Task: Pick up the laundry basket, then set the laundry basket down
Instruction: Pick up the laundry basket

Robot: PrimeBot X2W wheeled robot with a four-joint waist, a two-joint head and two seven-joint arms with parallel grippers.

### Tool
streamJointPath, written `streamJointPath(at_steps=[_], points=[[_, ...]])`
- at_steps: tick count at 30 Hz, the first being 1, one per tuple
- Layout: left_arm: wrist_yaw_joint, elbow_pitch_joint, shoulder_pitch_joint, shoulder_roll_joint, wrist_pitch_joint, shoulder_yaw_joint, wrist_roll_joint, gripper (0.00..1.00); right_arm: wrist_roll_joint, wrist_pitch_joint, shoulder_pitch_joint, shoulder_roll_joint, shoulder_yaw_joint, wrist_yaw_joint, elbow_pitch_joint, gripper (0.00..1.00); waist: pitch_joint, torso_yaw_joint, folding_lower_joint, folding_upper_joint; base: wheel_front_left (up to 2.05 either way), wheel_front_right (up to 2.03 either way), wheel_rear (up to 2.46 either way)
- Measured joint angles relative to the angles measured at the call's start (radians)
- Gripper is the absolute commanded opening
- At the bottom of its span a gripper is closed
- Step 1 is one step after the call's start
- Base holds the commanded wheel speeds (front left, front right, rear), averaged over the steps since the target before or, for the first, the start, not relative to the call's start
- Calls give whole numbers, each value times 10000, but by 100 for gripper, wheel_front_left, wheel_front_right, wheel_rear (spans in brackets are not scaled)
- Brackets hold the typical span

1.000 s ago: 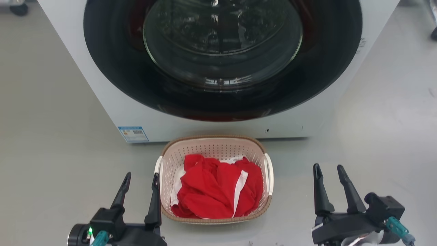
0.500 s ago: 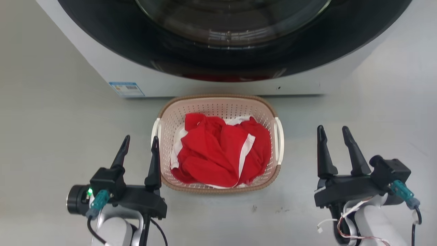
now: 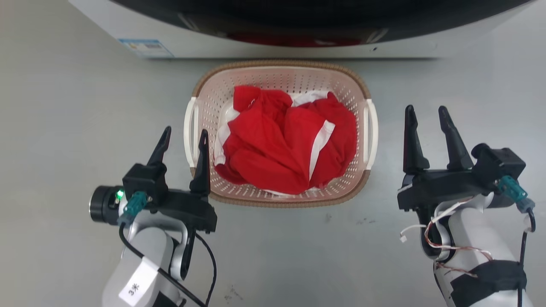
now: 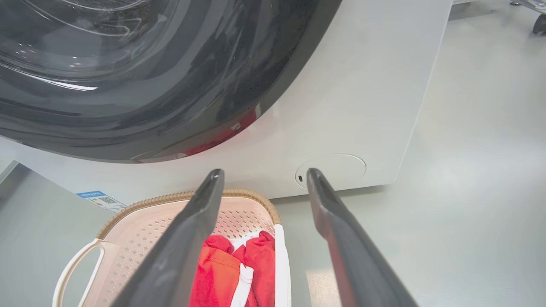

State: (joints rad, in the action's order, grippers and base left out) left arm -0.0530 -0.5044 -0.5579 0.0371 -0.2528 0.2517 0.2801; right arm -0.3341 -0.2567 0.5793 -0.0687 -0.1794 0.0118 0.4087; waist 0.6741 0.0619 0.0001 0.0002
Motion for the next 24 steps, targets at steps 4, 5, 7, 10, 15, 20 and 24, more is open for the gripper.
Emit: streamJointPath(at_steps=[4, 5, 7, 10, 15, 20, 24], points=[[-10, -307, -608, -4, 0, 86, -2, 100, 21, 0, 492, -77, 23, 0, 290, 100, 592, 75, 0, 0, 0, 0, 0], [-12, -395, -755, -8, 0, 144, -6, 100, 56, 0, 606, -111, 27, 0, 341, 100, 744, 94, 0, 0, 0, 0, 0], [-12, -614, -1024, -38, 0, 192, -13, 100, 96, 0, 842, -146, 33, -31, 533, 100, 1044, 132, 0, 0, 0, 0, 0], [-38, -1047, -1286, -52, 0, 203, -13, 100, 119, 0, 1052, -146, 25, -35, 871, 100, 1442, 190, 0, 0, 0, 0, 0], [-90, -1599, -1548, -56, 0, 207, -12, 100, 184, 0, 1282, -142, 2, -82, 1304, 100, 1932, 290, -1, 0, 0, 0, 0], [-100, -2054, -1839, -59, 0, 184, 17, 100, 198, 0, 1601, -127, -109, -123, 1574, 100, 2255, 354, -1, 0, 0, 0, 0], [-123, -2382, -2041, -65, 0, 153, 94, 100, 215, 0, 1761, -111, -173, -134, 1753, 100, 2446, 360, -1, 0, 0, 0, 0]])
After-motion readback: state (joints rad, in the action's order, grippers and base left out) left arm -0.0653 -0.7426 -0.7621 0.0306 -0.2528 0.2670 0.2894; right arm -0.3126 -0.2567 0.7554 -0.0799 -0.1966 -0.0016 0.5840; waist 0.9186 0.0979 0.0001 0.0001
